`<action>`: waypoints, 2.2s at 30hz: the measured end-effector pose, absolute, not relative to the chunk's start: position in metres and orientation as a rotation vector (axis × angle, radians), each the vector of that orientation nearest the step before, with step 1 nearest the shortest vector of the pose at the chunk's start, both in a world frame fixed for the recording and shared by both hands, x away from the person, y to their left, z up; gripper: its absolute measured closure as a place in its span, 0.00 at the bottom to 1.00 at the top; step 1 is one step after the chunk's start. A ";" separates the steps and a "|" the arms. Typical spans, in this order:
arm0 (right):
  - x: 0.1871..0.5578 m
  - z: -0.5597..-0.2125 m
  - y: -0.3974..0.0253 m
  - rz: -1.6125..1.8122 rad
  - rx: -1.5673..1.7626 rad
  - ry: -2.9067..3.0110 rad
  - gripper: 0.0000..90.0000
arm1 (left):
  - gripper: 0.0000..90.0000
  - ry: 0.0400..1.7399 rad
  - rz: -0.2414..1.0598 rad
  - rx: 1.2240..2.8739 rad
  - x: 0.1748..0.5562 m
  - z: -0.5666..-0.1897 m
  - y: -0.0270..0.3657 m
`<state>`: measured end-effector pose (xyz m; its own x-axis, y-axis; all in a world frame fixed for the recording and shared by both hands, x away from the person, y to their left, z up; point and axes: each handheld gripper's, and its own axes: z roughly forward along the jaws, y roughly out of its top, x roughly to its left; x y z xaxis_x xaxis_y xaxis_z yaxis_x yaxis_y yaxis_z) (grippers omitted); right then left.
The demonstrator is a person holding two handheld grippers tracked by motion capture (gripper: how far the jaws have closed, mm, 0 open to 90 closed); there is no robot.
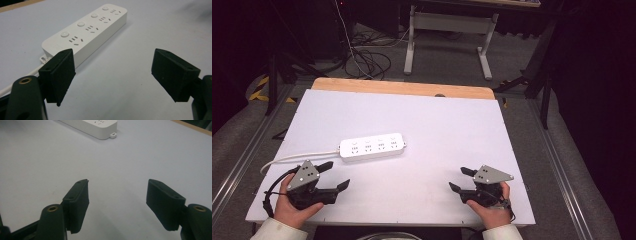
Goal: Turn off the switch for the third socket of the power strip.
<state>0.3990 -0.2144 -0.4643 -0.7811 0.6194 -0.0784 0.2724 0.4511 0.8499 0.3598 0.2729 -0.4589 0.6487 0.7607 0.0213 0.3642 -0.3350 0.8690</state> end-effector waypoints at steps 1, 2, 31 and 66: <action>0.399 -0.464 -0.214 1.263 0.755 2.328 0.39 | 0.22 0.888 0.534 1.947 0.360 -0.459 0.273; 0.399 -0.464 -0.214 1.263 0.755 2.328 0.39 | 0.22 0.890 0.528 1.945 0.360 -0.458 0.273; 0.398 -0.466 -0.214 1.259 0.764 2.345 0.39 | 0.39 0.885 0.471 1.995 0.389 -0.416 0.249; 0.400 -0.468 -0.213 1.256 0.753 2.365 0.38 | 0.45 0.838 0.465 2.065 0.452 -0.387 0.194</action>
<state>0.3998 -0.2129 -0.4681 -0.7942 0.6044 -0.0627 0.2865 0.4635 0.8385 0.4522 0.1942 -0.3872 0.7077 0.7060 0.0252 0.3951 -0.4251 0.8144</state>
